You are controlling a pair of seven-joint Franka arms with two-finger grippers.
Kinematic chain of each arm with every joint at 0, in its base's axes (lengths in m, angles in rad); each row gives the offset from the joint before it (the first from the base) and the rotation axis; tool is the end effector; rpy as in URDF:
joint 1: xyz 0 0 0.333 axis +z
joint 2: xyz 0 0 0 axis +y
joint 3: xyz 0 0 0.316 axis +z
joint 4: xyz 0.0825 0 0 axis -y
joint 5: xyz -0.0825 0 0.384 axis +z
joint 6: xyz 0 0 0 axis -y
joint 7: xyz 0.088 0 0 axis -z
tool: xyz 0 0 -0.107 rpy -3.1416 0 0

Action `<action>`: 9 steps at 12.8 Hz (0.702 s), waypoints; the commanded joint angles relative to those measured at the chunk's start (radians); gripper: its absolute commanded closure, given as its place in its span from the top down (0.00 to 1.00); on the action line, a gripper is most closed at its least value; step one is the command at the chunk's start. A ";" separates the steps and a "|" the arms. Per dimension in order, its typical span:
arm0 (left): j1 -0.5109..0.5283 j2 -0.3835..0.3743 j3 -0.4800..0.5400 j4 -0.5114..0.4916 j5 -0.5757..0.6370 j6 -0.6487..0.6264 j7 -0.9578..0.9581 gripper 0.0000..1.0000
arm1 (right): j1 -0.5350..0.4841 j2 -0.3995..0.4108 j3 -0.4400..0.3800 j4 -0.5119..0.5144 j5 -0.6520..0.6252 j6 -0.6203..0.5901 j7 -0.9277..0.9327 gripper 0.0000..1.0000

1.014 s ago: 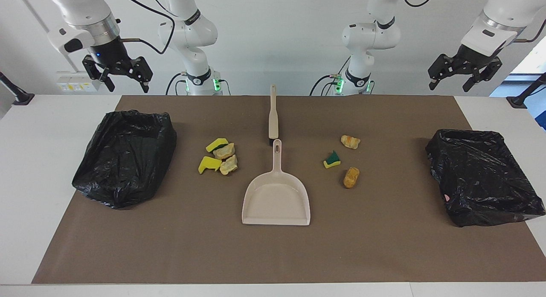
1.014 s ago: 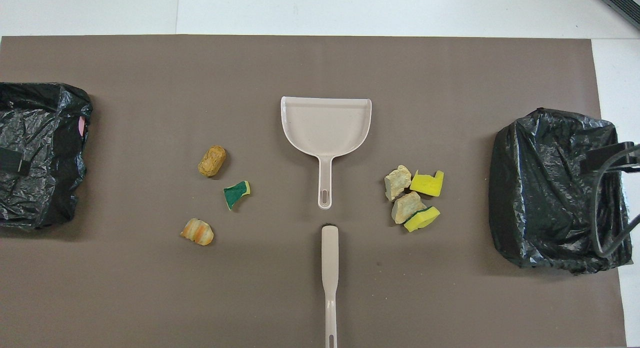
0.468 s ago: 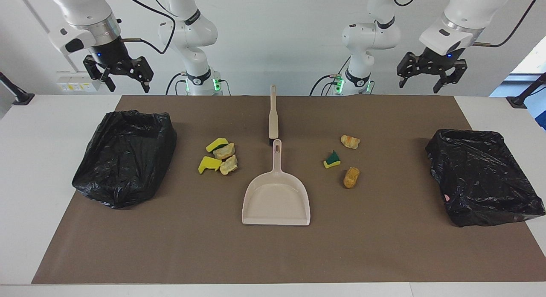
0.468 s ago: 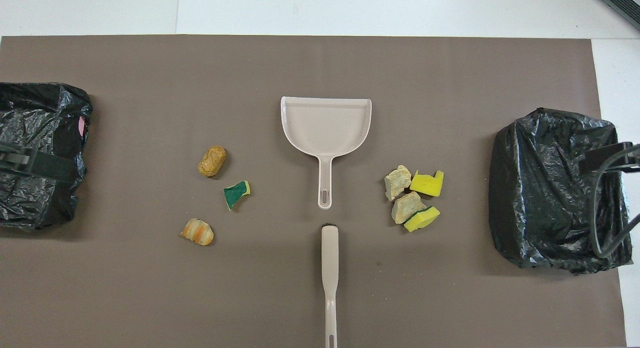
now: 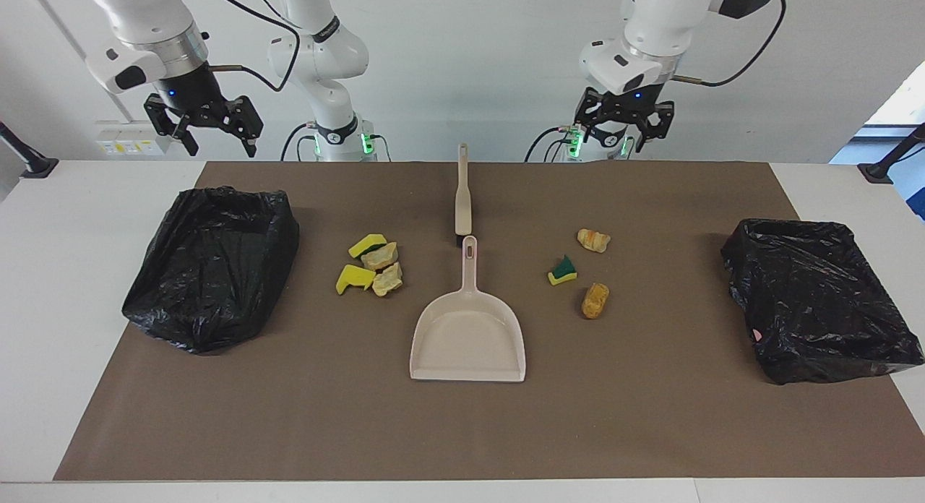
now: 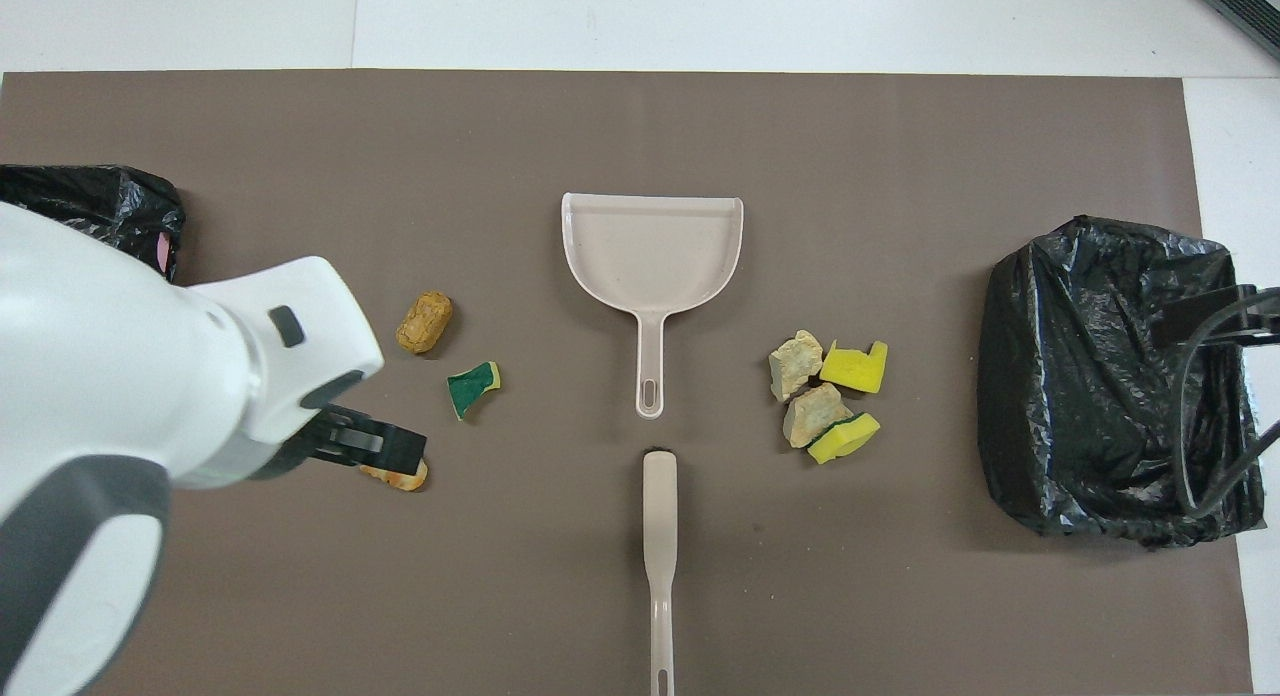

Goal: Sweep and dump trash in bin

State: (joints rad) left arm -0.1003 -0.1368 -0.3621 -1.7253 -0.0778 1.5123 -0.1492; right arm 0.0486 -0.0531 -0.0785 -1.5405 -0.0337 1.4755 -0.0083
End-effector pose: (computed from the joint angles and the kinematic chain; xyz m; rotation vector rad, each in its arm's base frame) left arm 0.4438 -0.2444 0.6148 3.0983 -0.4830 -0.1410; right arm 0.5278 -0.0210 0.6591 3.1121 -0.0381 -0.0196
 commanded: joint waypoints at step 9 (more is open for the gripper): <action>-0.003 0.026 -0.434 -0.454 -0.068 0.538 -0.519 1.00 | -0.004 -0.011 0.003 -0.017 -0.011 0.019 -0.018 1.00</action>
State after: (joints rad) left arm -0.1011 -0.1210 -0.7526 -2.0940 -0.1314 1.9385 -0.5955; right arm 0.0486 -0.0531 -0.0785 -1.5405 -0.0337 1.4755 -0.0083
